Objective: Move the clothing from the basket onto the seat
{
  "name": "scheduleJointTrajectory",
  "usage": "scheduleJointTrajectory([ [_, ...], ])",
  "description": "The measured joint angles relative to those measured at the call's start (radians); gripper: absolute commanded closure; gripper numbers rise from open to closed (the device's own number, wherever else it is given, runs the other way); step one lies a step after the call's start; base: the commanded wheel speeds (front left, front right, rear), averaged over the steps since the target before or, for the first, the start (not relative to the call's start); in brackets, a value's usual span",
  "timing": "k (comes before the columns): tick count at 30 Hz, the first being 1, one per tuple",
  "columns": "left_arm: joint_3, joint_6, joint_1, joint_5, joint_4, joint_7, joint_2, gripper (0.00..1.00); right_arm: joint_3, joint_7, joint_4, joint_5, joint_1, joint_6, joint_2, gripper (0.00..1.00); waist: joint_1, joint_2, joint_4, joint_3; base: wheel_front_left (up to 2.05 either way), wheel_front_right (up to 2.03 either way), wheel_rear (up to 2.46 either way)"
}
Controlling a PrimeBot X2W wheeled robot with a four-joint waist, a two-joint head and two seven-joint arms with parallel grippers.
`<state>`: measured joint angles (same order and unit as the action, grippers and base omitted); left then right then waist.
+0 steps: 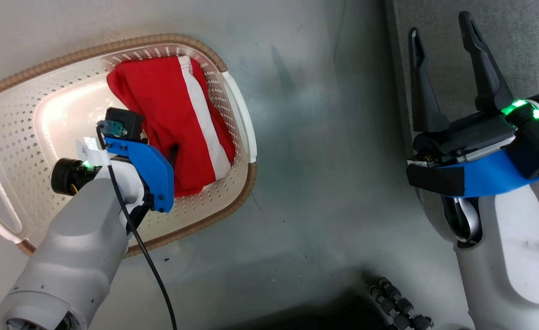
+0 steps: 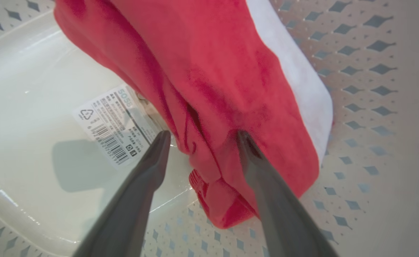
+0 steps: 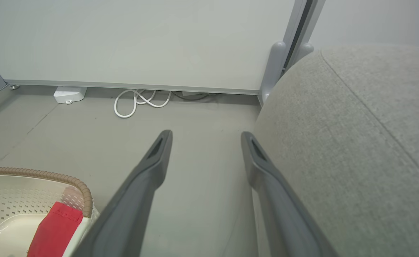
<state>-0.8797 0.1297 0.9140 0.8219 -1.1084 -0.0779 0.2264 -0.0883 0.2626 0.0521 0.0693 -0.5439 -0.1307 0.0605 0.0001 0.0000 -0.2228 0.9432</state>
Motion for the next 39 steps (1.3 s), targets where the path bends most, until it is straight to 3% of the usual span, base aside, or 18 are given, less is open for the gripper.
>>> scheduleJointTrajectory([
  [13, -0.08, 0.0, 0.048, 0.096, 0.015, 0.011, 0.008, 0.0, 0.0, 0.0, -0.006, -0.006, -0.012, 0.0, -0.003, 0.0, -0.0001, 0.0, -0.004, 0.076, 0.0, 0.0, 0.0],
  [14, -0.089, 0.0, 0.051, 0.103, 0.016, 0.012, 0.009, 0.73, 0.0, 0.0, -0.006, -0.006, -0.012, 0.0, -0.003, 0.0, -0.0001, 0.0, -0.004, 0.078, 0.0, 0.0, 0.0],
  [15, -0.098, 0.0, 0.052, 0.11, 0.018, 0.015, 0.009, 1.0, 0.0, 0.0, -0.005, -0.006, -0.013, 0.0, -0.003, 0.0, 0.0, 0.0, -0.004, 0.079, 0.0, 0.0, 0.0],
  [31, -0.215, 0.0, 0.072, 0.235, 0.076, 0.073, 0.009, 1.0, 0.017, 0.0, 0.017, -0.005, -0.023, 0.0, -0.004, 0.0, -0.0001, 0.0, 0.024, 0.037, 0.0, 0.0, 0.0],
  [39, -0.267, 0.0, 0.051, 0.301, 0.133, 0.164, -0.005, 1.0, 0.028, 0.0, 0.039, -0.005, -0.008, 0.0, 0.01, 0.0, -0.0001, 0.0, 0.058, -0.042, 0.0, 0.0, 0.0],
])
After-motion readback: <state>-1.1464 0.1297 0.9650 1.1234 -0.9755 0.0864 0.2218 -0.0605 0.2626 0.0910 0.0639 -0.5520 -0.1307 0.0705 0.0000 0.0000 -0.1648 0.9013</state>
